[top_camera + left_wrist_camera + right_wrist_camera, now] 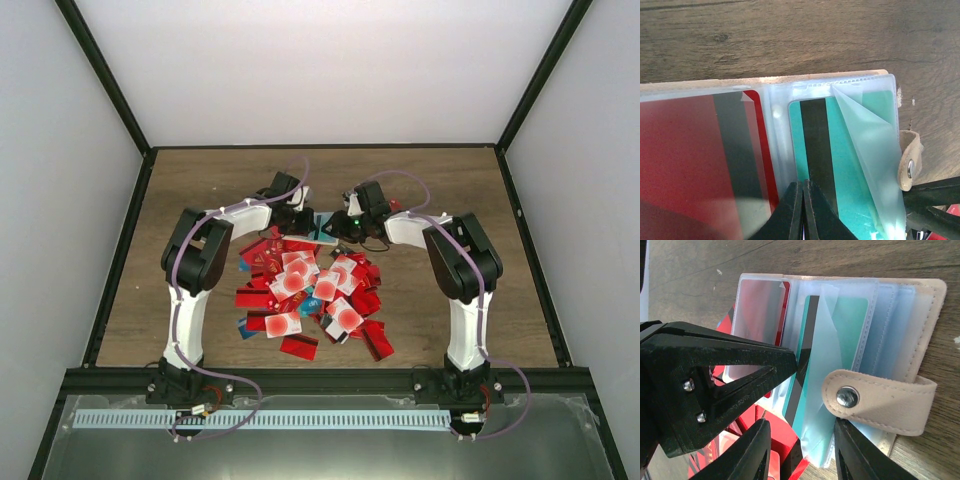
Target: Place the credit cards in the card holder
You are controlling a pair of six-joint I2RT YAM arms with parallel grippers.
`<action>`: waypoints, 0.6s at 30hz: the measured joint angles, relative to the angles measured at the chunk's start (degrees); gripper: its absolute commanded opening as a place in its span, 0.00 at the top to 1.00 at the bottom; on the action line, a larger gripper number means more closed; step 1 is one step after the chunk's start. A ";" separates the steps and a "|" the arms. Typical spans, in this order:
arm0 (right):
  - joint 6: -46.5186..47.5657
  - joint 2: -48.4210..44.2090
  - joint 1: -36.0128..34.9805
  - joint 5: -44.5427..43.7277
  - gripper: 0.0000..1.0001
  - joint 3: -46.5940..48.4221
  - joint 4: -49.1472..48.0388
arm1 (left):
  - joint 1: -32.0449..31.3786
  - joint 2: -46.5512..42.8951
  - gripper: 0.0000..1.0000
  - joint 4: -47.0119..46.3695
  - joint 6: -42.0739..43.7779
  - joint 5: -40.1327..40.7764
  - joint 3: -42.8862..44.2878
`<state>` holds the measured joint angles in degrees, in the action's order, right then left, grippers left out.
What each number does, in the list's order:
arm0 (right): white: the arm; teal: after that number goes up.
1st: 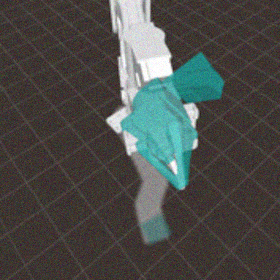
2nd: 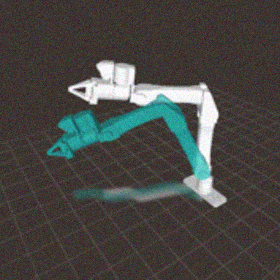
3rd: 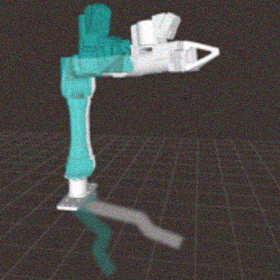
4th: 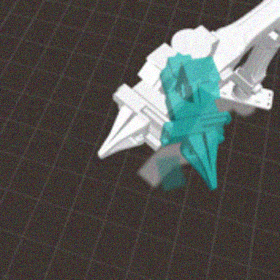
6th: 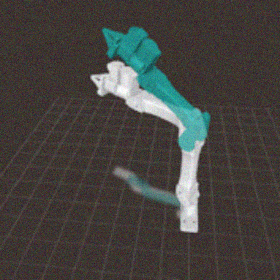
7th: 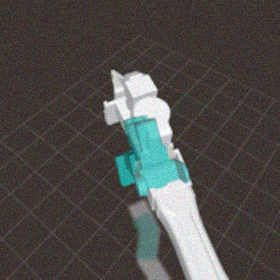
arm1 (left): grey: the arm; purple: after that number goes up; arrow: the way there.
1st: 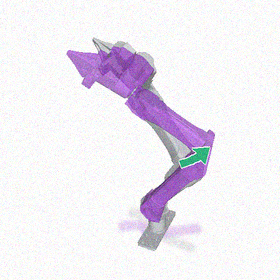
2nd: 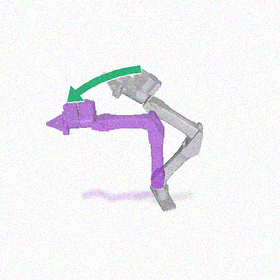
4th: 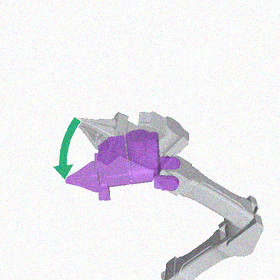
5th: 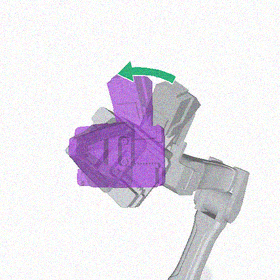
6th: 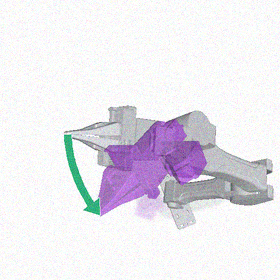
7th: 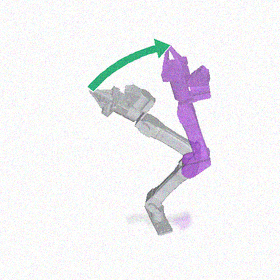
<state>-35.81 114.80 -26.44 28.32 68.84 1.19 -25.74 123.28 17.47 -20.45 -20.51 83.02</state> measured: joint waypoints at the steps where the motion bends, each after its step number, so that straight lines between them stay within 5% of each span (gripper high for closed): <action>1: 0.02 0.00 0.00 0.13 0.63 0.00 0.00 | 0.02 0.00 0.96 -0.02 -0.13 -0.02 0.00; 18: 1.11 0.00 -0.79 2.82 0.63 2.69 -0.57 | 1.20 -0.90 0.96 -2.38 -2.82 -2.84 -1.66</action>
<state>-34.70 114.80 -27.22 31.14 71.53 0.62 -24.53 122.39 15.09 -23.27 -23.35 81.36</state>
